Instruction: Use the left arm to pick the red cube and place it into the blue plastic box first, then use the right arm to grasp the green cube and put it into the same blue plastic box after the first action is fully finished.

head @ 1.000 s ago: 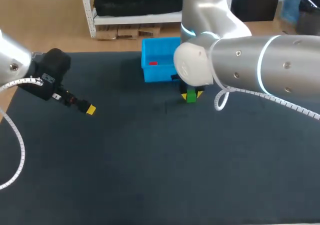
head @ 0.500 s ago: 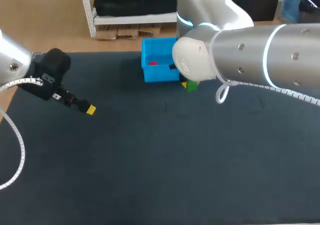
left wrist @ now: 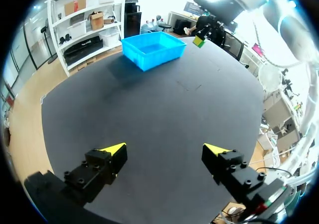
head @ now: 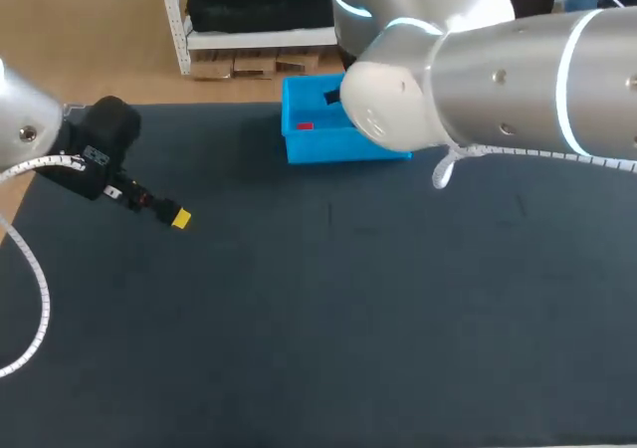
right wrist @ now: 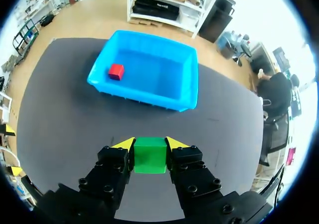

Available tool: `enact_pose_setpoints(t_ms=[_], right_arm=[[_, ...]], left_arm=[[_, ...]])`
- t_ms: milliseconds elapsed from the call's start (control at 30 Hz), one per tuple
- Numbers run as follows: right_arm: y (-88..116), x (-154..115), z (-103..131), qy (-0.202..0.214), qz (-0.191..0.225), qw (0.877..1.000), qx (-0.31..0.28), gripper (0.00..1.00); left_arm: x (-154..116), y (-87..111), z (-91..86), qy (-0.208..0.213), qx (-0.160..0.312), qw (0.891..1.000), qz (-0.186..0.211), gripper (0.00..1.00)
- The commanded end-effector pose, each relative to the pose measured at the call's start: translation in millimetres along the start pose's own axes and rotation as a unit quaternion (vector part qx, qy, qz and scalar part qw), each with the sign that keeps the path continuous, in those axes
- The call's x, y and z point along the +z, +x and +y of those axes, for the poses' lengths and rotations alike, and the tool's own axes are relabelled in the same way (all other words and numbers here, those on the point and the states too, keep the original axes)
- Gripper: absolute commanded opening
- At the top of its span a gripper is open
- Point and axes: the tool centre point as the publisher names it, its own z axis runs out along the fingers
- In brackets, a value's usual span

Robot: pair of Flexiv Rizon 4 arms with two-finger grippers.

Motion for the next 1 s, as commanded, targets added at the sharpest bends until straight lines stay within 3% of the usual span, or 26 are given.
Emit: enact_pose_setpoints(t_ms=[33,167,467,733,1000], right_arm=[[9,0,1,0.002,-0.116,0.993,-0.003,0.0],[7,4,0,0.0,-0.148,0.989,0.004,0.0],[-19,15,-8,-0.01,-0.179,0.984,0.009,0.0],[-41,26,-14,-0.035,-0.186,0.982,0.016,0.0],[-78,33,-22,-0.055,-0.18,0.982,0.015,0.0]], left_arm=[[1,0.6,0.8,0.001,0.001,1.0,-0.002,1.0],[1,0.6,0.8,0.001,0.001,1.0,-0.002,1.0],[1,0.6,0.8,0.001,0.001,1.0,-0.002,1.0],[1,0.6,0.8,0.001,0.001,1.0,-0.002,1.0],[1,0.6,0.8,0.001,0.001,1.0,-0.002,1.0]])
